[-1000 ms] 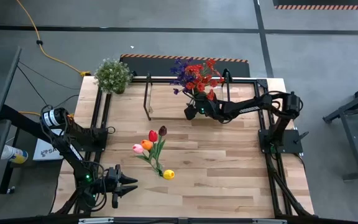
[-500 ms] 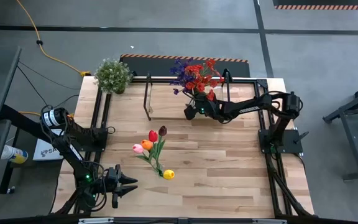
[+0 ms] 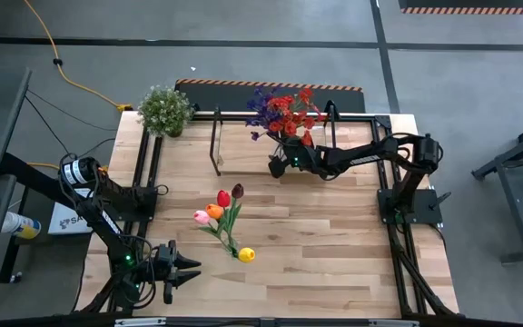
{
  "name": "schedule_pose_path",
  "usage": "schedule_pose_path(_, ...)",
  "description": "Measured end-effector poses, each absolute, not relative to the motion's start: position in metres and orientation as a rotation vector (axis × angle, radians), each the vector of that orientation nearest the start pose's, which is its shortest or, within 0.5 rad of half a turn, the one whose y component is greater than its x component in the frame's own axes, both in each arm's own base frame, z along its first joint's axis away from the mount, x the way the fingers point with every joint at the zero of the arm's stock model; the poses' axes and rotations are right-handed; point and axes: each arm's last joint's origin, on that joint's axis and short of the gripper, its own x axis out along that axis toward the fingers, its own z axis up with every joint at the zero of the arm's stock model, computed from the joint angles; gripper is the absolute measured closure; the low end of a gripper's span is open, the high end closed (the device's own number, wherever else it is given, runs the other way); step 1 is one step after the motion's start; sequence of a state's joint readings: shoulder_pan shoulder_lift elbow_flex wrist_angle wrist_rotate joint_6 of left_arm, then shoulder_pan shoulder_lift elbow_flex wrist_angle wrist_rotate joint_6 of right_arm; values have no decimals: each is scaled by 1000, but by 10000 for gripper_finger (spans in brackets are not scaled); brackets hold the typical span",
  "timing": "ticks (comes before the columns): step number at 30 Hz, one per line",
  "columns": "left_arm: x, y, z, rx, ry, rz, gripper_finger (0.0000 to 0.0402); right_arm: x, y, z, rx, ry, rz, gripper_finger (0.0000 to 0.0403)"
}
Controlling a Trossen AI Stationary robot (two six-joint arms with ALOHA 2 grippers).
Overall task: Pick and place flowers into a vace then onto a shelf
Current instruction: Put the right transparent vase with the flowers on the shelf
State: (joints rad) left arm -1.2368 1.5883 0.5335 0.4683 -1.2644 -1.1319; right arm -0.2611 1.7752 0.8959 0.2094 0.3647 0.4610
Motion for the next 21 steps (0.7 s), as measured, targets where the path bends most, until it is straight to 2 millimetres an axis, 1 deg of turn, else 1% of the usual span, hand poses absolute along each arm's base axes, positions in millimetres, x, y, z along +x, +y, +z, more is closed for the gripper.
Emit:
schedule_pose_path(13, 112, -238, 142, -572, 142, 122, 238, 336, -100, 153, 395, 527, -748, 65)
schedule_pose_path(21, 112, -238, 142, -572, 142, 122, 238, 336, -100, 153, 425, 516, -754, 65)
